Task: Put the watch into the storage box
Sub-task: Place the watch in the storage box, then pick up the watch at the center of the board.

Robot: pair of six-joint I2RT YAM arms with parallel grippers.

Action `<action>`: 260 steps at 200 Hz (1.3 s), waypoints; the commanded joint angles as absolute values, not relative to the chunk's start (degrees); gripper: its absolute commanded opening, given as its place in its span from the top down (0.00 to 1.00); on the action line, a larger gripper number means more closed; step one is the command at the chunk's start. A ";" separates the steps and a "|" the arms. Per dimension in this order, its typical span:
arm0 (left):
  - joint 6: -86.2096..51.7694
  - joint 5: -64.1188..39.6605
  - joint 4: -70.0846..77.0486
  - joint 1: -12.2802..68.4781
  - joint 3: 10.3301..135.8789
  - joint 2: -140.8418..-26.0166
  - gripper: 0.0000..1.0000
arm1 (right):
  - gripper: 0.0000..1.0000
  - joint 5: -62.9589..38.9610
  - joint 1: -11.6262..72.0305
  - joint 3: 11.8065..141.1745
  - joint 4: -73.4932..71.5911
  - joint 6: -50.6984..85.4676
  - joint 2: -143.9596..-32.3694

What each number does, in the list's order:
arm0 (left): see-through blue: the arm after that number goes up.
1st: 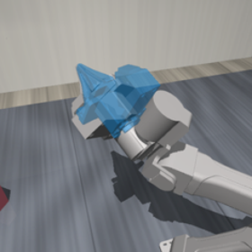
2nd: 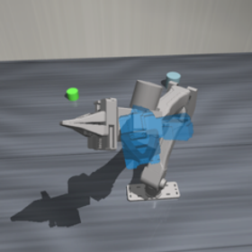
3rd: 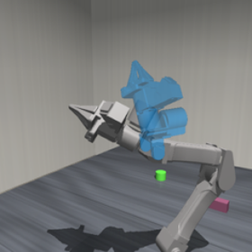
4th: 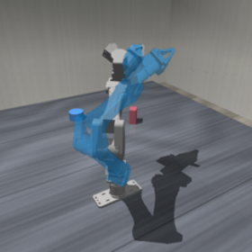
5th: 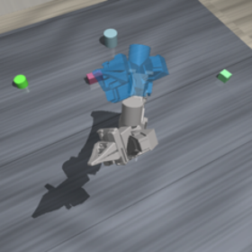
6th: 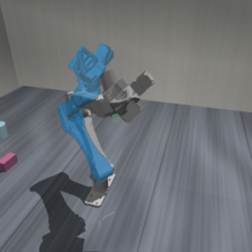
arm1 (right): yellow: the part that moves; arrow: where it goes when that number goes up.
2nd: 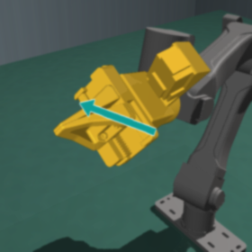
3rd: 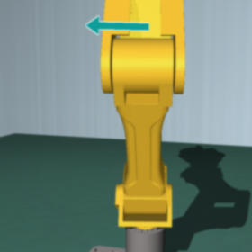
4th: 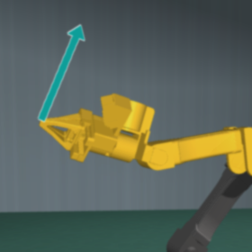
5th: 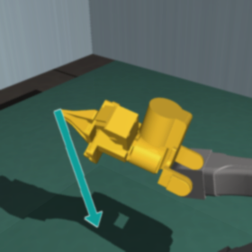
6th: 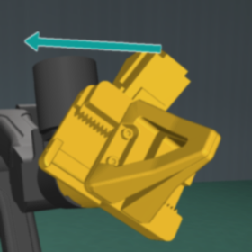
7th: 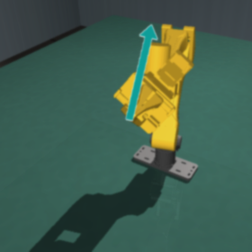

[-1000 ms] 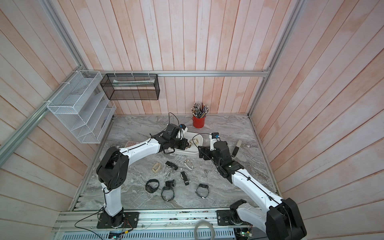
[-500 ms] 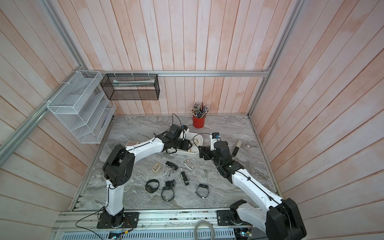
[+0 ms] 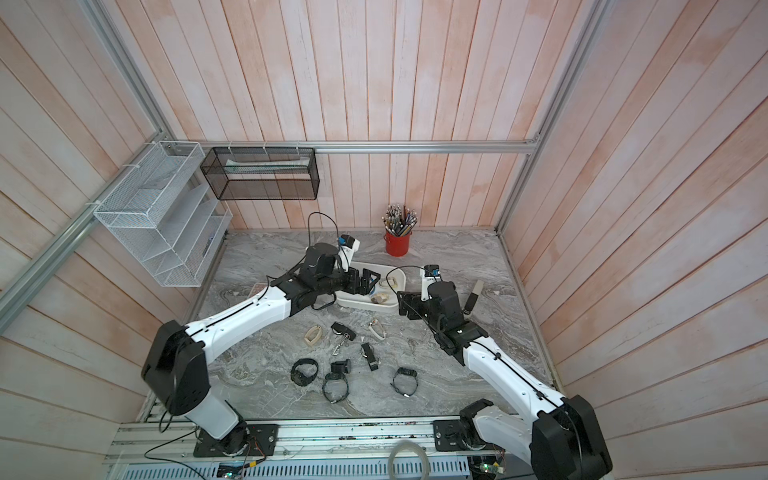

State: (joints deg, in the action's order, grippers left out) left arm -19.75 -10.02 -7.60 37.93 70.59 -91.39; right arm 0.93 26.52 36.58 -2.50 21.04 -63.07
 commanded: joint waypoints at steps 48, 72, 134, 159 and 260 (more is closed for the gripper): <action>-25.98 5.28 6.64 37.29 37.32 -61.01 0.00 | 0.12 -2.10 26.52 38.23 -0.40 22.79 -65.57; -27.99 6.97 4.90 36.41 32.71 -55.27 0.00 | 0.17 -3.49 26.97 38.19 0.80 22.19 -65.89; -29.16 7.47 3.32 35.97 32.14 -55.52 0.00 | 0.39 -1.74 32.84 37.34 3.38 22.93 -68.67; -29.98 7.25 3.50 35.97 31.66 -55.77 0.00 | 0.48 -1.02 34.98 37.58 2.90 23.35 -71.52; -30.15 9.91 -0.11 35.79 30.56 -50.78 0.00 | 0.57 -0.63 39.16 42.49 2.57 23.95 -86.22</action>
State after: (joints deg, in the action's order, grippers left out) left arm -29.85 8.05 1.43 36.16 31.66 -52.16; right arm -1.34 37.87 40.05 1.58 23.75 -84.05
